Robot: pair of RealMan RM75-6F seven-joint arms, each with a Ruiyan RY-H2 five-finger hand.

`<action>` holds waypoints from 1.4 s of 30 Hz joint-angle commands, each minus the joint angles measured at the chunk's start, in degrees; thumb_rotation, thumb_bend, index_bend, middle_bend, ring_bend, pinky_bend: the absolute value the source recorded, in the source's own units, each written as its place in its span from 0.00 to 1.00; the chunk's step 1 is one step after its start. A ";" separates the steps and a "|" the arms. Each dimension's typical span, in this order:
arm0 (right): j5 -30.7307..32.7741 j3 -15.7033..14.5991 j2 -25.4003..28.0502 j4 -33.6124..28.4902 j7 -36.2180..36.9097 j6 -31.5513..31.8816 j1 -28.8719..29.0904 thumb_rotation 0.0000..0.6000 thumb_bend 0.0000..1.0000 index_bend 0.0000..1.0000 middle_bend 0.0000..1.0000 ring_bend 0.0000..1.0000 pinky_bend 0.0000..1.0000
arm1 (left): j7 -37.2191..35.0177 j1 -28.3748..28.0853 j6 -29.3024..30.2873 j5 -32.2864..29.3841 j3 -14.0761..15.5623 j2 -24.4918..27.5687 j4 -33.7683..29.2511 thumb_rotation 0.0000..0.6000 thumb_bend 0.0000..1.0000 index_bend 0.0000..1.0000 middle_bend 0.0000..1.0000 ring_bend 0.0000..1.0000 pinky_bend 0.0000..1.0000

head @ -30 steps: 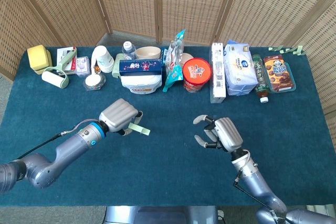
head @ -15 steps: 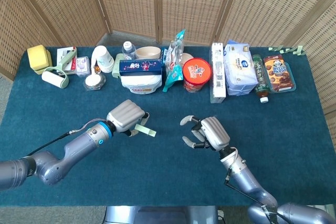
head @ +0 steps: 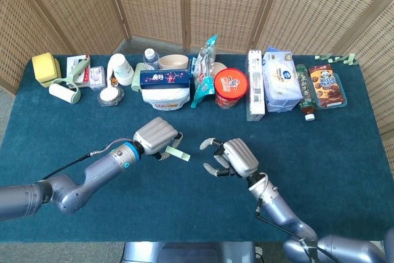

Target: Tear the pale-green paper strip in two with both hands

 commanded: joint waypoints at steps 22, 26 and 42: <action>2.25 0.20 -1.18 -0.09 -1.00 -1.36 2.04 0.88 0.36 0.37 1.00 1.00 0.98 | 1.68 -4.09 0.33 -4.12 1.04 -3.54 2.49 1.00 0.40 0.65 1.00 1.00 1.00; 2.13 -0.13 -1.09 -0.47 -1.11 -1.31 2.16 0.88 0.36 0.37 1.00 1.00 0.98 | 2.23 -4.90 0.81 -5.22 1.20 -4.16 2.83 1.00 0.40 0.65 1.00 1.00 1.00; 2.25 -0.86 -0.93 -1.07 -1.75 -0.86 2.23 0.88 0.36 0.38 1.00 1.00 0.98 | 3.29 -6.89 2.12 -8.07 1.57 -5.12 3.17 1.00 0.40 0.65 1.00 1.00 1.00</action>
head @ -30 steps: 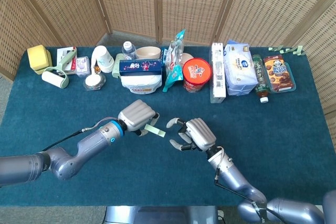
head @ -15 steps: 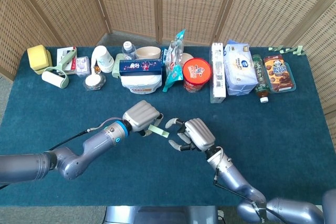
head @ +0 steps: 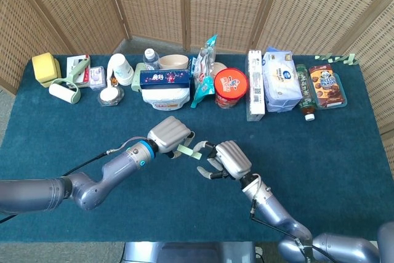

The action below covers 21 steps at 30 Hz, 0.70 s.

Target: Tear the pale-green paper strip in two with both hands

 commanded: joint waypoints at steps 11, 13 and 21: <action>0.19 0.05 -0.18 0.41 0.27 -0.15 0.44 0.88 0.36 0.38 1.00 1.00 0.98 | 0.27 -1.00 -0.13 -0.99 0.86 0.16 -0.61 1.00 0.40 0.65 1.00 1.00 1.00; 0.13 0.15 -0.19 0.35 0.21 -0.18 0.62 0.88 0.36 0.38 1.00 1.00 0.98 | 0.23 -1.13 0.04 -1.13 0.88 0.05 -0.56 1.00 0.40 0.65 1.00 1.00 1.00; 0.38 -0.22 -0.59 0.50 0.08 -0.51 0.84 0.88 0.36 0.38 1.00 1.00 0.97 | -0.29 -1.42 0.53 -1.12 0.64 -0.35 -0.10 1.00 0.40 0.65 1.00 1.00 1.00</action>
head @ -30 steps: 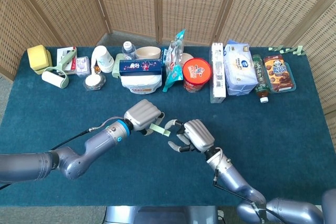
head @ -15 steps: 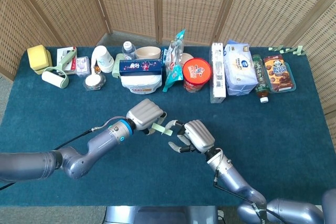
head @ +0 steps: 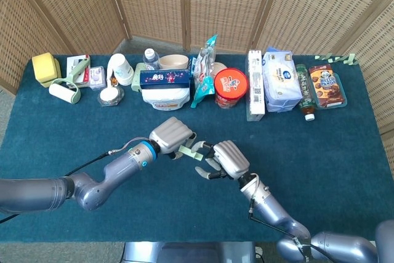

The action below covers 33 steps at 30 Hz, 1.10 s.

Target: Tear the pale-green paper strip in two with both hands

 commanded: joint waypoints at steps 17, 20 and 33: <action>0.21 -0.46 -0.29 0.46 -0.36 -0.02 0.11 0.91 0.38 0.44 1.00 1.00 0.97 | -0.84 -0.31 -0.11 0.13 0.24 0.29 0.13 1.00 0.40 0.65 1.00 1.00 1.00; 0.18 -0.42 -0.41 0.55 -0.48 -0.04 0.23 0.95 0.40 0.44 1.00 1.00 0.97 | -0.86 -0.29 0.00 0.33 0.30 0.73 -0.38 1.00 0.40 0.65 1.00 1.00 1.00; 0.29 -0.22 -0.63 0.97 -0.82 -0.08 0.59 1.00 0.45 0.49 1.00 1.00 0.97 | -1.20 0.07 -0.08 0.77 0.96 2.39 -1.54 1.00 0.40 0.65 1.00 1.00 1.00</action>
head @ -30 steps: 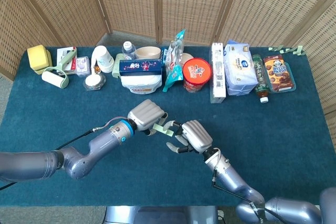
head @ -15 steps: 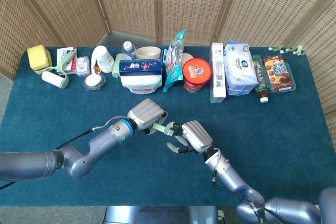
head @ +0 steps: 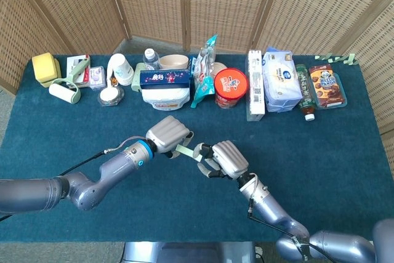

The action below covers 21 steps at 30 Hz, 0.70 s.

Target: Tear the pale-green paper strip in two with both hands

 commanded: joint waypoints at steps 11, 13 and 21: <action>0.21 0.13 -0.52 0.07 -0.39 0.05 0.24 1.00 0.46 0.55 1.00 1.00 0.97 | -0.26 0.21 -0.11 0.49 0.38 0.01 0.00 1.00 0.40 0.65 1.00 1.00 1.00; 0.28 0.17 -0.54 0.13 -0.56 0.07 0.25 1.00 0.46 0.56 1.00 1.00 0.97 | -0.31 0.22 -0.12 0.47 0.41 0.00 -0.01 1.00 0.40 0.65 1.00 1.00 1.00; 0.45 0.30 -0.87 0.35 -0.52 0.06 0.40 1.00 0.46 0.57 1.00 1.00 0.97 | -0.26 0.13 -0.20 0.52 0.51 -0.14 0.06 1.00 0.39 0.65 1.00 1.00 1.00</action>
